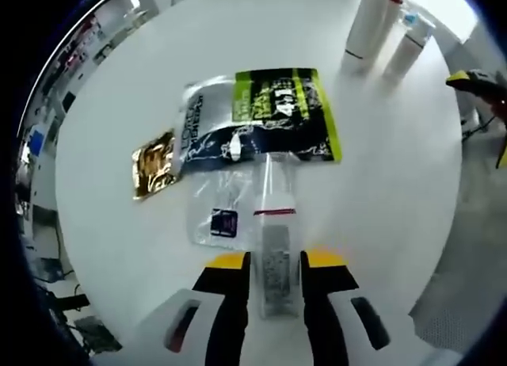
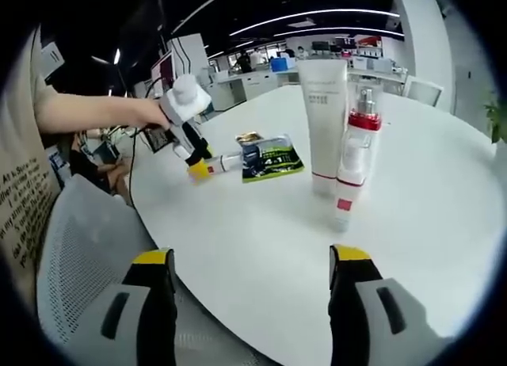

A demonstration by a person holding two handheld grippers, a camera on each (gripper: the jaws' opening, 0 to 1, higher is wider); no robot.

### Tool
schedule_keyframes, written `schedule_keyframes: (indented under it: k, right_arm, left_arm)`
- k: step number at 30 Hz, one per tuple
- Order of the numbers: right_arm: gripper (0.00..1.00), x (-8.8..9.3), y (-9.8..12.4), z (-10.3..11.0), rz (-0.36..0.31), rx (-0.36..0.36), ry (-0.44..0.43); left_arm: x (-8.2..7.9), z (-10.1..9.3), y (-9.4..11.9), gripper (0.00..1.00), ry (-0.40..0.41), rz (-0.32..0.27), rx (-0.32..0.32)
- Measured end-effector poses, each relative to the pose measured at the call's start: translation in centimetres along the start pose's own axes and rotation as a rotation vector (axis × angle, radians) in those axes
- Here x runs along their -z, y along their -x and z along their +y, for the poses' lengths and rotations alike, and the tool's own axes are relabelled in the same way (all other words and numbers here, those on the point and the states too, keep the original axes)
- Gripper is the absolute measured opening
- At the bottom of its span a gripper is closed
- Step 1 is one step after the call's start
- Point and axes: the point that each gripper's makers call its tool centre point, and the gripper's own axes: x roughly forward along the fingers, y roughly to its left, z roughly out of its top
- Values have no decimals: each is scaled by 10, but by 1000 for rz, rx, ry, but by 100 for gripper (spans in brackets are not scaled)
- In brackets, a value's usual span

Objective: Arrange the skincare products in the storage area until every visible bottle or jar stands upright without overlapping.

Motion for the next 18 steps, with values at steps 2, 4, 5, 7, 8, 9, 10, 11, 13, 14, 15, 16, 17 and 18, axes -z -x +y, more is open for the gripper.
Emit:
schedule_keyframes:
  k: [2, 4, 5, 7, 8, 9, 10, 11, 13, 14, 15, 16, 17, 18]
  right_arm:
    - [79, 0, 0, 0, 1, 0, 3]
    - [79, 0, -1, 0, 4, 0, 5]
    - [79, 0, -1, 0, 5, 0, 7]
    - [79, 0, -2, 0, 6, -1, 8]
    - [79, 0, -2, 0, 7, -1, 10]
    - [79, -1, -2, 0, 7, 0, 11]
    - [79, -1, -2, 0, 5, 0, 11]
    - [79, -1, -2, 0, 4, 1, 10]
    - [79, -1, -1, -1, 3, 2, 10]
    - [79, -1, -1, -1, 2, 2, 10]
    - [79, -1, -1, -1, 1, 2, 10]
    - [79, -1, -1, -2, 1, 2, 10]
    - [79, -1, -1, -2, 2, 1, 12]
    - [79, 0, -1, -1, 3, 1, 12]
  left_arm:
    - [-1, -1, 0, 18, 4, -4, 10]
    - [-2, -1, 0, 18, 6, -3, 10]
    - [-2, -1, 0, 18, 6, -5, 12]
    - [-2, 0, 0, 17, 10, -8, 14]
    - [-2, 0, 0, 17, 15, -10, 15]
    - [-2, 0, 0, 17, 16, -11, 14]
    - [-2, -1, 0, 17, 14, -12, 13]
    - [-2, -1, 0, 17, 14, -14, 12]
    - [-3, 0, 0, 17, 33, -28, 8]
    - [-3, 0, 0, 17, 38, -36, 8]
    - [-3, 0, 0, 17, 39, -44, 7]
    - [-3, -1, 0, 17, 40, -50, 6]
    - [-3, -1, 0, 17, 36, -59, 3]
    - [-3, -1, 1, 17, 36, -67, 2]
